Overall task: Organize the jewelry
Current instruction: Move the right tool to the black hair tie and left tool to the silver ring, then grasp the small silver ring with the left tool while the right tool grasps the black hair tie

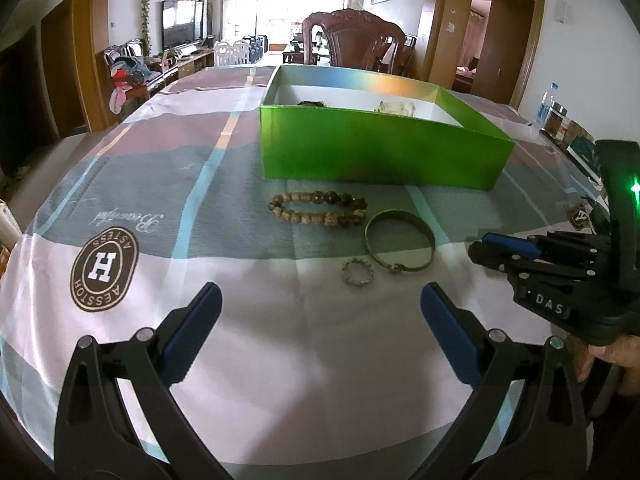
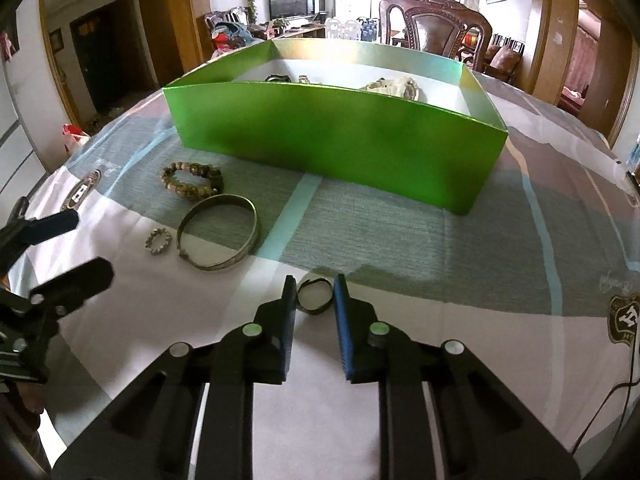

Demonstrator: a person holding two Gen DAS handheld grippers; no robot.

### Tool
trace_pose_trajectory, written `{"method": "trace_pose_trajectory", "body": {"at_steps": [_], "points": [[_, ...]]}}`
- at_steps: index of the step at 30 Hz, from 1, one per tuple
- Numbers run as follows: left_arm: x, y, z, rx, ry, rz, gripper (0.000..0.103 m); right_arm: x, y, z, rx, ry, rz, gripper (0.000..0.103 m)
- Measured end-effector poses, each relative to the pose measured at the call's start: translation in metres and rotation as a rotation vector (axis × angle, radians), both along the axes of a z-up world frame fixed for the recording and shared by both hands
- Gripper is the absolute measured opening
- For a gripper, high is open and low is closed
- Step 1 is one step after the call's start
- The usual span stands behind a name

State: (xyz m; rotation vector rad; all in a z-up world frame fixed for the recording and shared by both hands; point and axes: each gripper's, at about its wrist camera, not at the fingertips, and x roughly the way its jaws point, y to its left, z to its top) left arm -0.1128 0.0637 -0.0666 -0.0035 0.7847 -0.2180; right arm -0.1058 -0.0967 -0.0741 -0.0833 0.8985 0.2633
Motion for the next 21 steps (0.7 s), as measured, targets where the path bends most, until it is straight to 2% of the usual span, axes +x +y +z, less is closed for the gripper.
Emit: {"method": "trace_pose_trajectory", "body": {"at_steps": [6, 10, 12, 13, 21], "points": [[0.014, -0.012, -0.006, 0.011, 0.034, -0.035, 0.095, -0.016, -0.015, 0.02, 0.055, -0.053, -0.014, 0.019], [0.029, -0.018, -0.014, 0.029, 0.09, -0.055, 0.072, -0.03, -0.025, 0.028, 0.08, -0.071, -0.026, 0.019], [0.034, -0.019, -0.016, 0.036, 0.105, -0.059, 0.068, -0.036, -0.03, 0.031, 0.099, -0.072, -0.03, 0.019], [0.035, -0.02, -0.016, 0.033, 0.105, -0.063, 0.062, -0.038, -0.031, 0.031, 0.101, -0.073, -0.031, 0.019], [0.043, -0.03, -0.016, 0.069, 0.102, -0.081, 0.05, -0.048, -0.035, 0.036, 0.11, -0.084, -0.028, 0.019]]}}
